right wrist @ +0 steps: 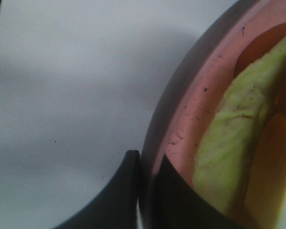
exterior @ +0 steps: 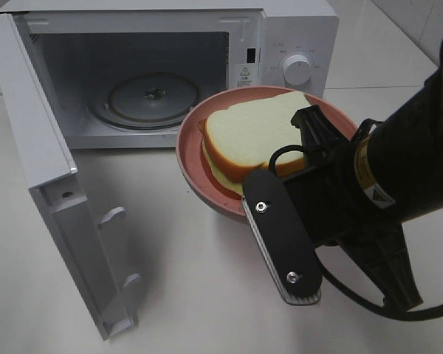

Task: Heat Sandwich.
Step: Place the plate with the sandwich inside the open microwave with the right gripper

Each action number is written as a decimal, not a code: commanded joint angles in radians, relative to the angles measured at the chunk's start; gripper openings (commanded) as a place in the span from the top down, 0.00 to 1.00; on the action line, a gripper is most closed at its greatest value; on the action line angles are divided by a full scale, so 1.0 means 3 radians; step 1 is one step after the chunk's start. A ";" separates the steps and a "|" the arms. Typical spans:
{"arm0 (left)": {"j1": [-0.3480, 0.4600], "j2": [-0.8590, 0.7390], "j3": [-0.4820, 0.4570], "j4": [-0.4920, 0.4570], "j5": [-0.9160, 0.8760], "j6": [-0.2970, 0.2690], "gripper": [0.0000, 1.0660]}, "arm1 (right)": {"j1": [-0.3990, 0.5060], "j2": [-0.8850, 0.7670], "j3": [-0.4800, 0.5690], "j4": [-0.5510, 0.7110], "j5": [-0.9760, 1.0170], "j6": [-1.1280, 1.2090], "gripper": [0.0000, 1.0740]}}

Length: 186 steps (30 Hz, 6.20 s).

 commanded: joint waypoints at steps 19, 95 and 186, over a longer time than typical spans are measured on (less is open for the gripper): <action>0.0003 -0.0067 0.0010 -0.0020 -0.0050 -0.0007 0.05 | -0.0803 -0.0013 0.0003 0.0990 -0.0370 -0.2457 1.00; 0.0003 -0.0067 0.0010 -0.0020 -0.0050 -0.0007 0.05 | -0.0883 0.2127 -0.2410 0.1367 0.0003 -0.2720 0.99; 0.0003 -0.0067 0.0010 -0.0017 -0.0050 -0.0007 0.05 | -0.1030 0.3983 -0.5093 0.1007 0.0513 -0.1633 0.42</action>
